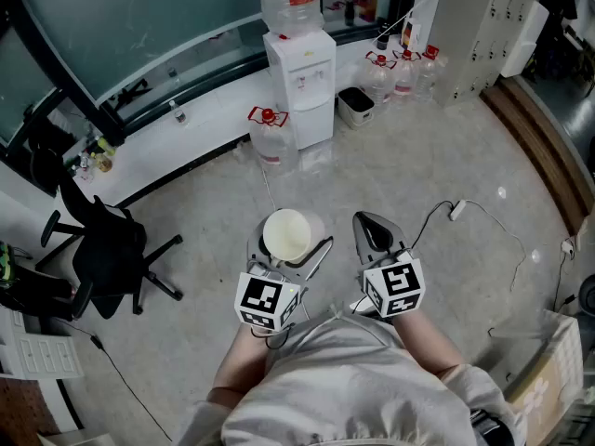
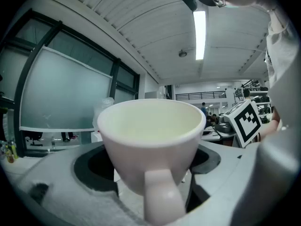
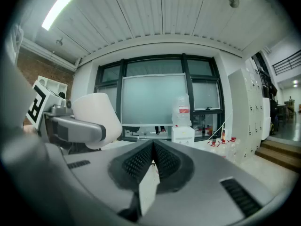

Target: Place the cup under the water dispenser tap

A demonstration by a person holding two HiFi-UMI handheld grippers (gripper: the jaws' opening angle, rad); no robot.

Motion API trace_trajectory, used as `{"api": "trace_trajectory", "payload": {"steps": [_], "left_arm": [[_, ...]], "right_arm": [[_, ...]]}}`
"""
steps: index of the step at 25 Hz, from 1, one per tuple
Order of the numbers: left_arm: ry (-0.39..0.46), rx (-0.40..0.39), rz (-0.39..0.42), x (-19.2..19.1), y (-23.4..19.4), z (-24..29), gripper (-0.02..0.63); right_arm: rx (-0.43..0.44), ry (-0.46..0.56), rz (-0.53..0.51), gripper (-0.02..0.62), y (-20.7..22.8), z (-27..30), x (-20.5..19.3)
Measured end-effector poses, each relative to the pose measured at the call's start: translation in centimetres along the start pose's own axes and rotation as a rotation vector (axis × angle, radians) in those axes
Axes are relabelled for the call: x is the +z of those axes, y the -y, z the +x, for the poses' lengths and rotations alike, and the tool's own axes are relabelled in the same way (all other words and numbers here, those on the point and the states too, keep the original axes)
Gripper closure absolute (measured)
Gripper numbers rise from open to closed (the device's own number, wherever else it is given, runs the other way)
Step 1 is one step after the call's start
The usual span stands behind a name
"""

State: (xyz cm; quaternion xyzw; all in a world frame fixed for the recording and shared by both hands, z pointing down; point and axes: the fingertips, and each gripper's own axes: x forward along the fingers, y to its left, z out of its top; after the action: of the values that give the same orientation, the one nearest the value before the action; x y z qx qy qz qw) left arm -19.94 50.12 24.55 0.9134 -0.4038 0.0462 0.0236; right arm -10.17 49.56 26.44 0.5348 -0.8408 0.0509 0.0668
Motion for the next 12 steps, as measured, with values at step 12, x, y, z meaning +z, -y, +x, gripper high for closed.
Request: {"api": "trace_trajectory", "payload": {"steps": [12], "left_arm": [[-0.005,0.004,0.005,-1.0,-1.2,-0.8,0.152]], "right_arm": [[0.018,-0.018,0.006,0.568,-1.6,0.5,-0.7]]}}
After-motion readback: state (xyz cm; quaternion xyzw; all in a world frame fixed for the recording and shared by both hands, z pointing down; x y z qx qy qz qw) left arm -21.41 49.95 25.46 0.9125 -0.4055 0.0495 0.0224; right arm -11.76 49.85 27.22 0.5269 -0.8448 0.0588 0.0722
